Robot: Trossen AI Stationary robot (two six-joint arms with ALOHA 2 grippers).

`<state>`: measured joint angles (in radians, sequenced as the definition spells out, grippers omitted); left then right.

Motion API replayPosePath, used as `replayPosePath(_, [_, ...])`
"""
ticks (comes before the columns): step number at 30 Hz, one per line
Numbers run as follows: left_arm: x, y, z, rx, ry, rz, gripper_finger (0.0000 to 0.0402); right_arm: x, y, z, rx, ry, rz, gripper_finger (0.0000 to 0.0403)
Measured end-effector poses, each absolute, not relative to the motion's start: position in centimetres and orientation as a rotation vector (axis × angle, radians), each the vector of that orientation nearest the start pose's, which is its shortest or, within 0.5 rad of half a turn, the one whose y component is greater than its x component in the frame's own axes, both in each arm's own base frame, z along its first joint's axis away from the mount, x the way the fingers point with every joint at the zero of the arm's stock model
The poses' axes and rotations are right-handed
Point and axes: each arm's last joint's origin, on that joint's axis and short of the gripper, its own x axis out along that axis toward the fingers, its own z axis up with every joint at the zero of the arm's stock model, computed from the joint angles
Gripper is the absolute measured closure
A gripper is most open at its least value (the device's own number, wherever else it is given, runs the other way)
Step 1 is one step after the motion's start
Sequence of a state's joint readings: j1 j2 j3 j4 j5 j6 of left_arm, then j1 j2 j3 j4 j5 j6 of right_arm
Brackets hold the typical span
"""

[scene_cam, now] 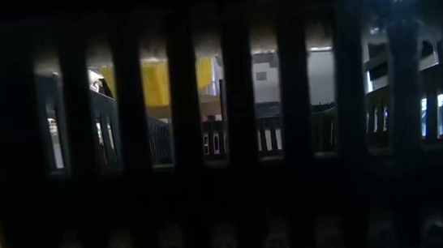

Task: Stack baskets on shelf by color
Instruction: Put the middle yellow bin on the shelf

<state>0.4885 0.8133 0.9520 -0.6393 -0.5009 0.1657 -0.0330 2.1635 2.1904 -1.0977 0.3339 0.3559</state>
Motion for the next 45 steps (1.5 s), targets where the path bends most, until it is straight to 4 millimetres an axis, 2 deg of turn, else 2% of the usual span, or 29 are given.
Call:
replayPosePath(5, [13.5, 8.0, 34.4, 0.185, 0.592, 0.658, 0.0355, 45.3, -2.6, 32.3, 0.063, 0.948, -0.563, 0.0403])
replayPosePath(15, [12.9, 6.5, 36.1, 0.168, 0.357, 0.349, 0.0355, 45.0, -2.8, 32.8, -0.046, 0.949, -0.638, 0.0403])
replayPosePath(25, [12.4, 6.4, 36.5, 0.105, 0.32, 0.386, 0.0356, 45.0, -2.9, 32.8, -0.088, 0.961, -0.621, 0.0403])
replayPosePath(32, [12.5, 6.3, 36.4, 0.096, 0.318, 0.352, 0.0398, 45.0, -2.9, 32.8, -0.097, 0.959, -0.63, 0.0403])
replayPosePath(45, [12.6, 6.3, 36.4, 0.0, 0.302, 0.352, 0.0339, 45.1, -2.9, 33.2, -0.11, 0.929, -0.666, 0.0403])
